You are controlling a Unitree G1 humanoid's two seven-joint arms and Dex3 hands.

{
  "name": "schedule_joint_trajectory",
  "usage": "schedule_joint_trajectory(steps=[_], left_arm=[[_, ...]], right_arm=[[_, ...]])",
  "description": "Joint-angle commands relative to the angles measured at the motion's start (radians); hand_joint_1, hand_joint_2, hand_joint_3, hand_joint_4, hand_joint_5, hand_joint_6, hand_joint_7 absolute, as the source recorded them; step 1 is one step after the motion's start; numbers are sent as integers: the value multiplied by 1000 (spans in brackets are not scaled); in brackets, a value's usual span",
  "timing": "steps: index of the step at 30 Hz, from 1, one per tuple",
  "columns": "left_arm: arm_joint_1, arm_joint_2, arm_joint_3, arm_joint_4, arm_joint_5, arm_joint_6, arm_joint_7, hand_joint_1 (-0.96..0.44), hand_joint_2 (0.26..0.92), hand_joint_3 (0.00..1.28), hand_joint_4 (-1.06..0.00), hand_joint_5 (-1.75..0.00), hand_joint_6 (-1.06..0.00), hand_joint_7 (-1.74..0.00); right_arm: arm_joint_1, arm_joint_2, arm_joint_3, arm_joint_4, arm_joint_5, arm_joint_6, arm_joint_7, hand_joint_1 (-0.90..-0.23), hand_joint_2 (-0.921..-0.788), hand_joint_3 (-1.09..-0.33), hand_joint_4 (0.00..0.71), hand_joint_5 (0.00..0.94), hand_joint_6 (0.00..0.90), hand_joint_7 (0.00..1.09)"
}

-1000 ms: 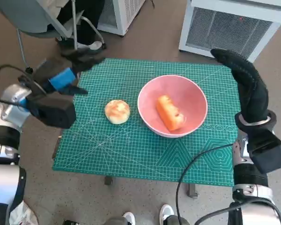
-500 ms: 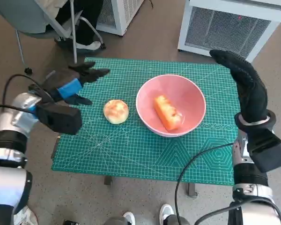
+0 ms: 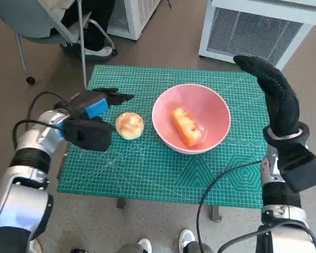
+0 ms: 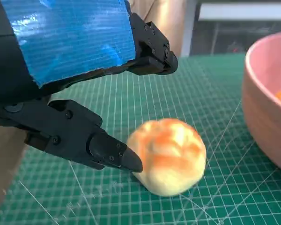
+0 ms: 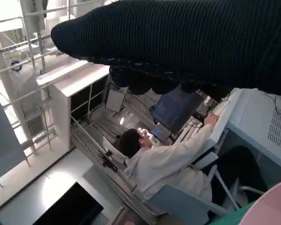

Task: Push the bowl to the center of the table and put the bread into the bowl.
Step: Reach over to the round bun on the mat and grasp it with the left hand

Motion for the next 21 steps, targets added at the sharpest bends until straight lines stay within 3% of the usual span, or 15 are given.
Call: schedule_joint_trajectory(steps=[1, 14, 18, 21], left_arm=[[-22, -34, -5, 14, 4, 42, -16, -365, 829, 1, -276, -1, -371, -1], [-18, -107, -15, 41, 10, 136, -47, -245, 826, 0, -273, -2, -377, -8], [-14, -123, -23, 48, 15, 164, -45, -178, 828, 1, -337, -25, -445, -35], [-9, -131, -29, 51, 16, 181, -43, -116, 852, 8, -474, -43, -562, -62]], right_arm=[[5, 2, -1, 11, 13, 4, 15, -741, -921, -780, 232, 1, 292, 1], [17, -2, -2, 7, 12, -3, 23, -737, -921, -783, 233, 1, 282, 0], [21, -3, -2, 2, 10, -5, 21, -731, -921, -784, 232, 0, 281, 0], [25, -4, -2, -5, 9, -4, 19, -737, -921, -784, 232, 0, 280, 0]])
